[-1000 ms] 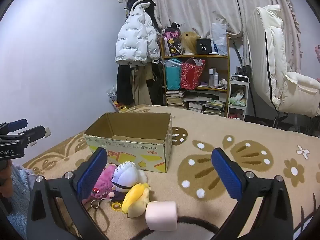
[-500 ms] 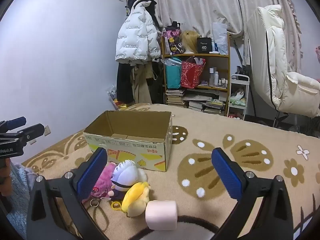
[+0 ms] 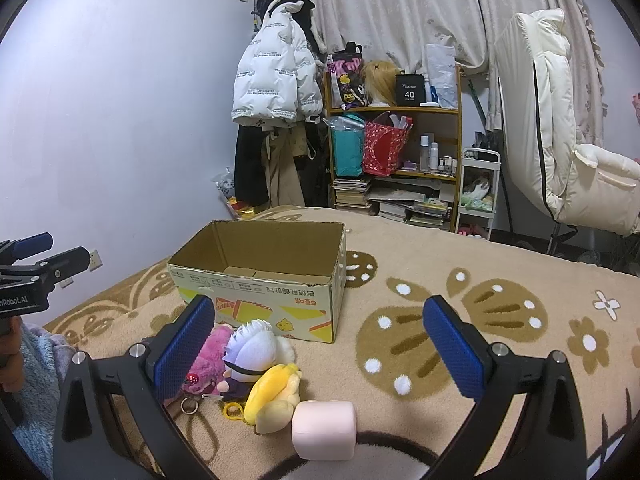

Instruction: Organize soft objects

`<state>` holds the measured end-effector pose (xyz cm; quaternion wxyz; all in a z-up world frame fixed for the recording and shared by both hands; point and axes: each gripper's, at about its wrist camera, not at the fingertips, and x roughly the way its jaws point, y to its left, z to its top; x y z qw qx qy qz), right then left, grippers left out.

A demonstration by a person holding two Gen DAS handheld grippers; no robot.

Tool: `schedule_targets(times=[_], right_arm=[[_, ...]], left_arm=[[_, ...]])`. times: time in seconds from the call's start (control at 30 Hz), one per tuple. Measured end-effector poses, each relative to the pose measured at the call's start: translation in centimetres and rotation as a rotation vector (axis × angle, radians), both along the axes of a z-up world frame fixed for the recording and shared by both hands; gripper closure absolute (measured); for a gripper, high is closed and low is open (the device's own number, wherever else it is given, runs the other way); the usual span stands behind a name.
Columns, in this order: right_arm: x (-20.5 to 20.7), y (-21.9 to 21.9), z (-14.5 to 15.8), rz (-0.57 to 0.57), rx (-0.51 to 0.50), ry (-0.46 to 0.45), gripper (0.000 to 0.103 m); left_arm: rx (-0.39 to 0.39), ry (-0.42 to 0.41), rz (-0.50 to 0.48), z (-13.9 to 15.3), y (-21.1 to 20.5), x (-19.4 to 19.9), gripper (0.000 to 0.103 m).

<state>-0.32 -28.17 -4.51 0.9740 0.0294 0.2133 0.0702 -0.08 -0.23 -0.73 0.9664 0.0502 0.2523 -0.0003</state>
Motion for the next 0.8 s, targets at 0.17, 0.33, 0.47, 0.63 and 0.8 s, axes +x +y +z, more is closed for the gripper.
schedule_targets(times=[0.17,0.33,0.47,0.63,0.8], right_arm=[[-0.01,-0.01,-0.01,0.001,-0.001,0.000,0.000],[0.03,0.04,-0.04,0.000,-0.001,0.000,0.000],[0.11,0.04,-0.11,0.002,-0.002,0.001,0.000],[0.13,-0.03,-0.15,0.003,-0.003,0.005,0.000],[0.22,0.02,-0.23,0.002,-0.005,0.006,0.000]], left_arm=[[0.000,-0.002,0.003,0.09,0.04,0.03,0.000],[0.000,0.003,0.000,0.08,0.15,0.07,0.000],[0.003,0.007,0.006,0.13,0.24,0.11,0.000],[0.004,0.009,0.006,0.14,0.31,0.14,0.000],[0.007,0.013,0.005,0.07,0.41,0.14,0.000]])
